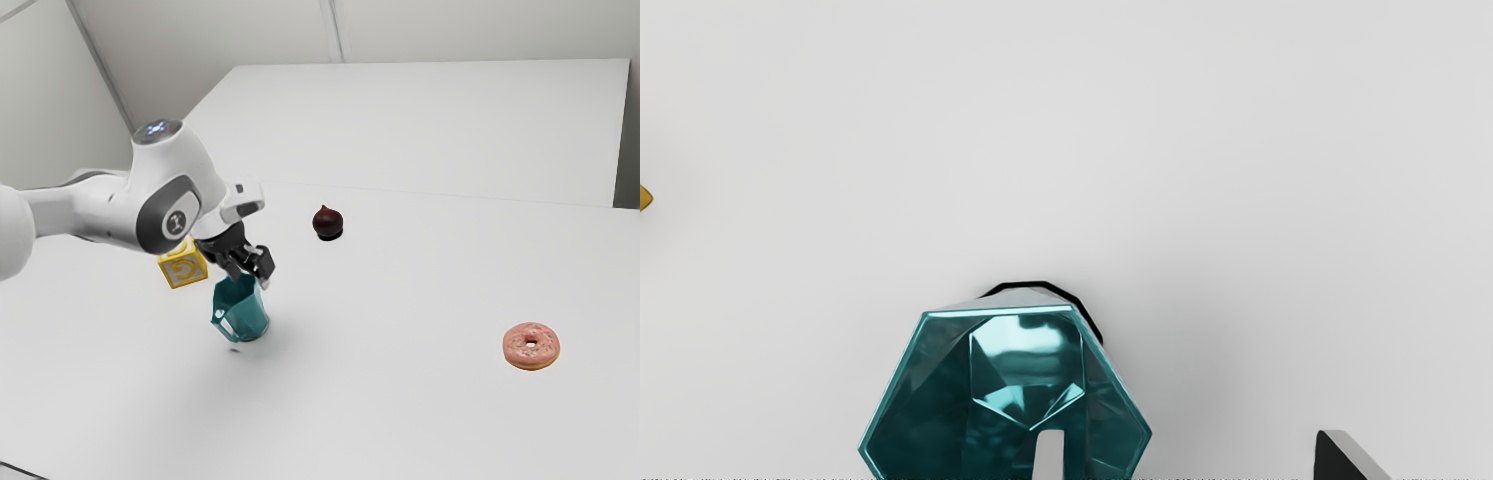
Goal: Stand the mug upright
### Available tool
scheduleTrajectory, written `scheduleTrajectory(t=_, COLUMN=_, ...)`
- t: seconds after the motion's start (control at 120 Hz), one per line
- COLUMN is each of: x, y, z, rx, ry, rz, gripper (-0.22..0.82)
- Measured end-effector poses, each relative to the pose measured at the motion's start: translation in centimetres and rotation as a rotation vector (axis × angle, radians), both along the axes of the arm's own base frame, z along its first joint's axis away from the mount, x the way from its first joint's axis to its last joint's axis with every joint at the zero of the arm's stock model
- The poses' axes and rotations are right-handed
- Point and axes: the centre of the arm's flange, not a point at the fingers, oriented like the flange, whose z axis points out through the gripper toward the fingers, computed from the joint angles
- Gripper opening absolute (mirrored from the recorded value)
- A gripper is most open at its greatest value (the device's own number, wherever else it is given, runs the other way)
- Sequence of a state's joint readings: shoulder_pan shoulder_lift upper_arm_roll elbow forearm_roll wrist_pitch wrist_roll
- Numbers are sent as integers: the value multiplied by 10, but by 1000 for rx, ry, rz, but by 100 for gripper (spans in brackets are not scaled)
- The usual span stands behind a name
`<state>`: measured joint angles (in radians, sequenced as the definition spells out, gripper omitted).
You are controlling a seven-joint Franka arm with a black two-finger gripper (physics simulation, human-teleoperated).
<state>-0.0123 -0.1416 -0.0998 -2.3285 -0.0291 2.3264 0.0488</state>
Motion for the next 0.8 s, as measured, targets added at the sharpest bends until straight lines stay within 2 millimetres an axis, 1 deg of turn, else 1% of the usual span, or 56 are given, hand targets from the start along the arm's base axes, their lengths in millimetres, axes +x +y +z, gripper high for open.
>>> scheduleTrajectory(t=0.067, x=1, y=-1, z=4, rx=-3, ry=2, rz=1, gripper=42)
scheduleTrajectory(t=0.125, x=5, y=-1, z=13, rx=-6, ry=2, rz=2, gripper=46)
scheduleTrajectory(t=0.283, x=18, y=-2, z=36, rx=-10, ry=16, rz=5, gripper=53)
scheduleTrajectory(t=0.45, x=36, y=-3, z=62, rx=-15, ry=47, rz=5, gripper=56)
scheduleTrajectory(t=0.583, x=46, y=-3, z=89, rx=-18, ry=69, rz=13, gripper=57)
scheduleTrajectory(t=0.65, x=49, y=-3, z=102, rx=-19, ry=80, rz=17, gripper=57)
scheduleTrajectory(t=0.8, x=50, y=-2, z=122, rx=-18, ry=107, rz=28, gripper=58)
